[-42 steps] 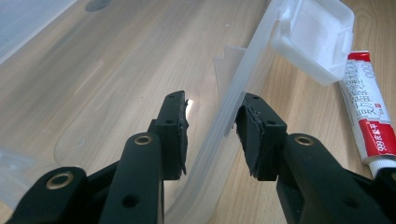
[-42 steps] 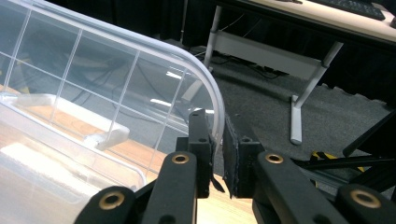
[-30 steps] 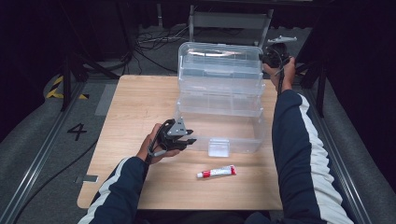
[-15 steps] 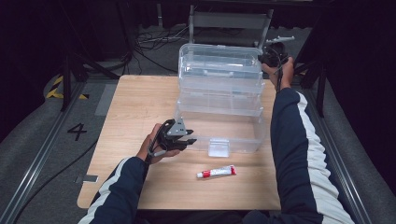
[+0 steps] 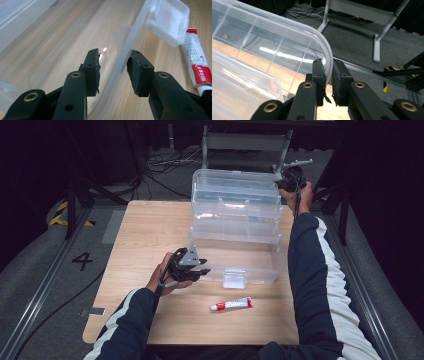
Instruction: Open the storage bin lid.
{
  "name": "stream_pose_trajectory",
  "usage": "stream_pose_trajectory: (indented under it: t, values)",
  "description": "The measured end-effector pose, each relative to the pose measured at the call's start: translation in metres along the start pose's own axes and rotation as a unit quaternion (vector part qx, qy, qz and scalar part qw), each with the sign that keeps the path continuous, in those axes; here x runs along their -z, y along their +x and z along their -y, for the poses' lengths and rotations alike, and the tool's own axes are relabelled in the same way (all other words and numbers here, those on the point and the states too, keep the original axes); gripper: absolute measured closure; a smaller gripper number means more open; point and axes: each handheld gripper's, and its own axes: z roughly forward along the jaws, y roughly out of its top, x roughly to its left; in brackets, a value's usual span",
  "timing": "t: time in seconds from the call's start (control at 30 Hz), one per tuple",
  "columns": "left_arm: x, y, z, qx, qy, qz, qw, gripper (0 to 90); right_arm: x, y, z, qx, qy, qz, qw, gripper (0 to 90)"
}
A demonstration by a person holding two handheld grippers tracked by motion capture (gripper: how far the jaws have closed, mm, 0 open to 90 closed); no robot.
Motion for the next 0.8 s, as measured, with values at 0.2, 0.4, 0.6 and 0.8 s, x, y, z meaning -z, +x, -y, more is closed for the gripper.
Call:
stream_pose_trajectory:
  t: [0.2, 0.4, 0.6, 0.8]
  values:
    - [-0.0001, -0.0002, -0.0001, 0.001, 0.0, 0.0, 1.0, 62.6, -0.0054, -0.003, 0.0012, -0.007, 0.009, -0.007, 0.9999, 81.2]
    - [-0.0002, -0.0006, 0.0, 0.003, -0.002, -0.001, 1.0, 62.2, -0.0076, -0.0042, 0.0018, 0.002, 0.021, -0.003, 0.9998, 80.2]
    - [-0.0004, -0.0002, 0.0005, 0.0, -0.003, 0.003, 1.0, 63.9, -0.0037, -0.006, 0.0003, 0.013, 0.024, 0.001, 0.9996, 83.8]
    - [0.0001, 0.0004, 0.0006, 0.0, -0.002, 0.005, 1.0, 64.4, -0.0023, -0.005, -0.0001, 0.016, 0.024, 0.0, 0.9996, 84.8]
